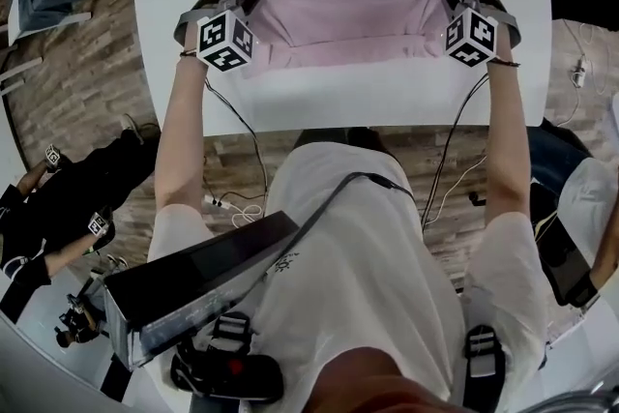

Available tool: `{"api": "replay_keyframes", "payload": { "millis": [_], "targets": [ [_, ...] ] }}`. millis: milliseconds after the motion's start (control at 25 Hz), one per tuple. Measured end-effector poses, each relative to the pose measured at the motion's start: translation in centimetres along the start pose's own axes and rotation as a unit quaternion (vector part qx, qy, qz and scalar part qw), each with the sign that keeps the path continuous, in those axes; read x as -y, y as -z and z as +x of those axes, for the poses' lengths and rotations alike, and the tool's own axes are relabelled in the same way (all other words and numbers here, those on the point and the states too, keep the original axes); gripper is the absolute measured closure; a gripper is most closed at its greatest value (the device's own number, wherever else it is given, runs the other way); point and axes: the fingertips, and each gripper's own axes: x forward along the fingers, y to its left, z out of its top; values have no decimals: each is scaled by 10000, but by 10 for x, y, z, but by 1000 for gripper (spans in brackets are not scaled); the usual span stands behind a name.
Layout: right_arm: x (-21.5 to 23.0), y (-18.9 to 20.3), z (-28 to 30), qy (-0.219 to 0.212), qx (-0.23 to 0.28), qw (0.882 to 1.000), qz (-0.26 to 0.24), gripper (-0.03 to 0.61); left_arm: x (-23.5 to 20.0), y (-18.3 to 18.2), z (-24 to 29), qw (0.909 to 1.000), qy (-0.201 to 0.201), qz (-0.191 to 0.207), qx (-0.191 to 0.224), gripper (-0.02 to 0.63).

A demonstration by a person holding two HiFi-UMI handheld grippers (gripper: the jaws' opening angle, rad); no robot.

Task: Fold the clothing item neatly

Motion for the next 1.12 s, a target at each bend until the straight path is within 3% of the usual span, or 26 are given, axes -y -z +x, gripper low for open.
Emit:
{"api": "replay_keyframes", "payload": {
  "millis": [440,520,640,720,840,920,1040,1120],
  "targets": [
    [-4,9,58,229,-402,9979,459,534,-20,28,56,9962,-407,-768,26,592],
    [0,13,64,310,-482,9963,636,521,-30,36,63,9918,-609,-1127,24,565],
    [13,21,67,484,-440,9912,1148,440,-45,46,68,9775,-892,-1908,117,450],
    [21,23,69,607,-369,9865,1473,437,-52,49,69,9669,-1016,-2333,201,431],
    [34,22,64,795,-229,9770,1966,437,-60,54,67,9466,-1005,-3028,456,431],
    [41,21,65,877,-241,9750,2028,437,-74,65,61,9329,-1149,-3369,547,431],
    [49,16,55,1156,-138,9714,2071,439,-90,73,39,9161,-1417,-3697,628,431],
    [45,12,42,1222,10,9681,2188,439,-88,71,26,9118,-1497,-3753,737,432]
  ]
}}
